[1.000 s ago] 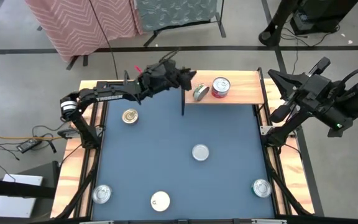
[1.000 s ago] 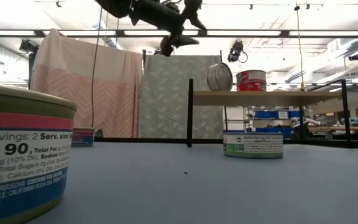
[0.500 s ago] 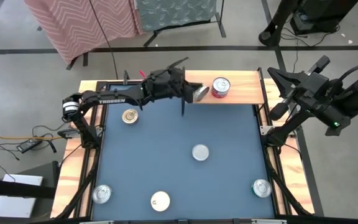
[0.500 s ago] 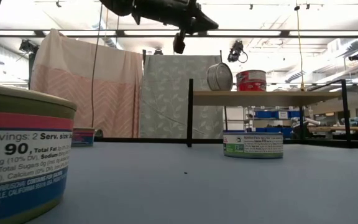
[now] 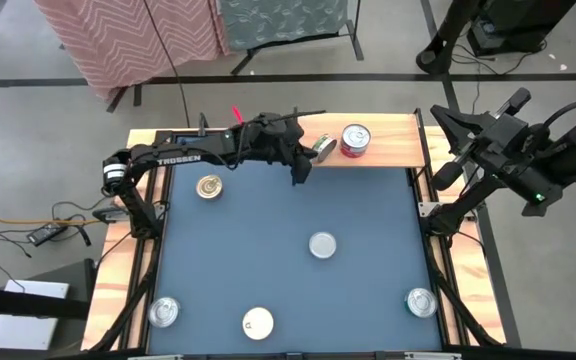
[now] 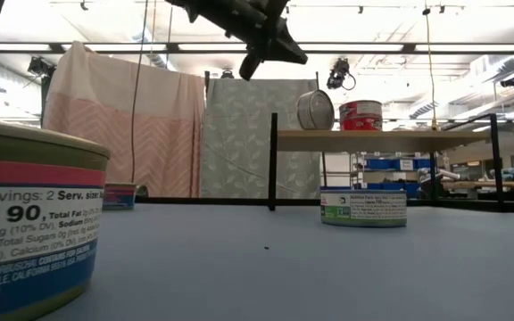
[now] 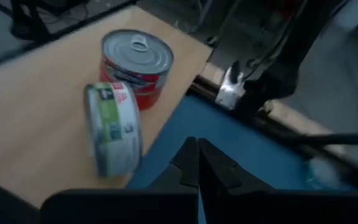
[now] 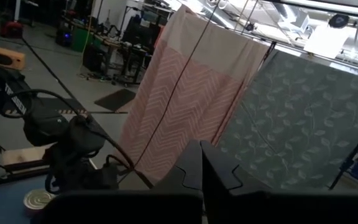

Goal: Stack canned seafood by type on shelf
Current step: Put the top green tuna can on the shelf

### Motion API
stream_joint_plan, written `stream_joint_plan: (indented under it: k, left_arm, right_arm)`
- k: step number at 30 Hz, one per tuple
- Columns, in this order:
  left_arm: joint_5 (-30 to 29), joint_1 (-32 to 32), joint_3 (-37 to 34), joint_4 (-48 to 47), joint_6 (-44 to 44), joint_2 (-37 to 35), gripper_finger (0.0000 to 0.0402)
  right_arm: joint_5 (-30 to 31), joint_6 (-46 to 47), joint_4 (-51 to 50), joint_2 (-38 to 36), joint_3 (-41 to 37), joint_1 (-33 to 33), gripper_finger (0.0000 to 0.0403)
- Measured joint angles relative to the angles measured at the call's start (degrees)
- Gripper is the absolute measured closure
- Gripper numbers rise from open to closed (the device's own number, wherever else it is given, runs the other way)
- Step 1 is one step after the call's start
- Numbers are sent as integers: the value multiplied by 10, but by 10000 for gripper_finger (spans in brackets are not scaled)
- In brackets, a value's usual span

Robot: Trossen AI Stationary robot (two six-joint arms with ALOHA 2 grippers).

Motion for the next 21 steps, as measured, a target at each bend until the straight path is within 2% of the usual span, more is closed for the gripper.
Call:
stream_joint_plan:
  k: [6, 9, 13, 16, 21]
  left_arm:
    - [-11, 2, 38, -71, 143, 0, 401]
    - [-18, -4, 56, -77, 226, 0, 401]
    - [-21, -19, 88, -80, 276, 11, 401]
    - [-23, -30, 131, -111, 327, 39, 401]
    - [-29, -47, 249, -244, 420, 125, 401]
  right_arm:
    - [0, 4, -2, 0, 0, 0, 399]
    - [0, 5, -2, 1, 0, 0, 399]
    - [0, 5, -2, 1, 0, -1, 399]
    - [0, 6, -2, 1, 0, -5, 399]
    - [0, 6, -2, 1, 0, -8, 399]
